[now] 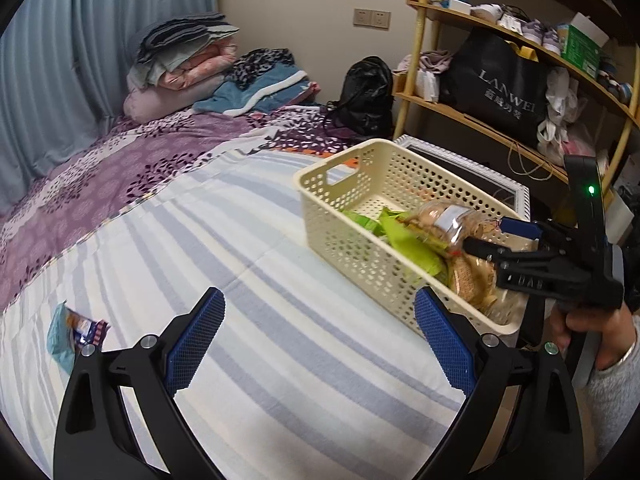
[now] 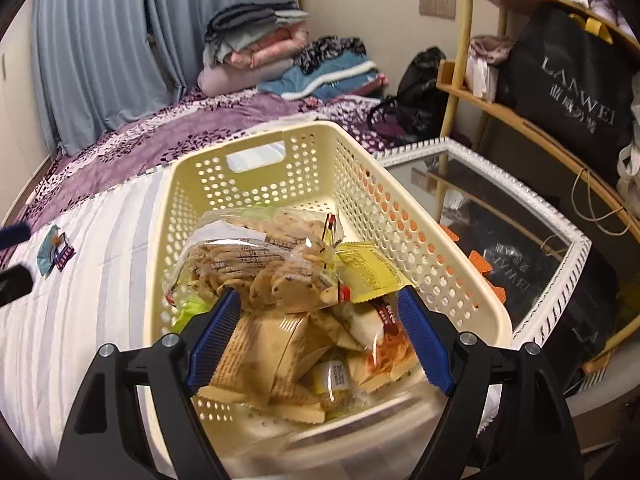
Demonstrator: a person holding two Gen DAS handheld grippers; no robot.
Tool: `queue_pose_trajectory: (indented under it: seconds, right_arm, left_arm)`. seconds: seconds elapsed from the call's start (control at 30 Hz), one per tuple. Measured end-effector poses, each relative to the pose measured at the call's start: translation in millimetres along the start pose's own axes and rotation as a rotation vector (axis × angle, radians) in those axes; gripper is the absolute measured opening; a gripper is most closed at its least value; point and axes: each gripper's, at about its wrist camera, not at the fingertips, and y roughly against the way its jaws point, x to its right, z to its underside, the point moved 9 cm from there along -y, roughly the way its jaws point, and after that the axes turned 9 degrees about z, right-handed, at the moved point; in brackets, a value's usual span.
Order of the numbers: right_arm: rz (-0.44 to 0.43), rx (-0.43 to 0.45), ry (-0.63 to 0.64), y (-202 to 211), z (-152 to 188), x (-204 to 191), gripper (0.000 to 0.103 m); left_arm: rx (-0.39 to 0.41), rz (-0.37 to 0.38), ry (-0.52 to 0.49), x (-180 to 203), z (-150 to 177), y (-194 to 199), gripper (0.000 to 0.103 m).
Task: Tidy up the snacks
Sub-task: 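Move both tools back from the basket to the blue packets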
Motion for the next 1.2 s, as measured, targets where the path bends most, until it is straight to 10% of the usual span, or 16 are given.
queue_pose_trajectory:
  seconds: [0.4, 1.2]
  right_arm:
    - [0.038, -0.052, -0.052, -18, -15, 15, 0.08]
    - [-0.148, 0.208, 0.072, 67, -40, -102, 0.08]
  left_arm:
    - [0.01, -0.06, 0.147, -56, 33, 28, 0.097]
    - [0.044, -0.112, 0.276, -122, 65, 59, 0.097]
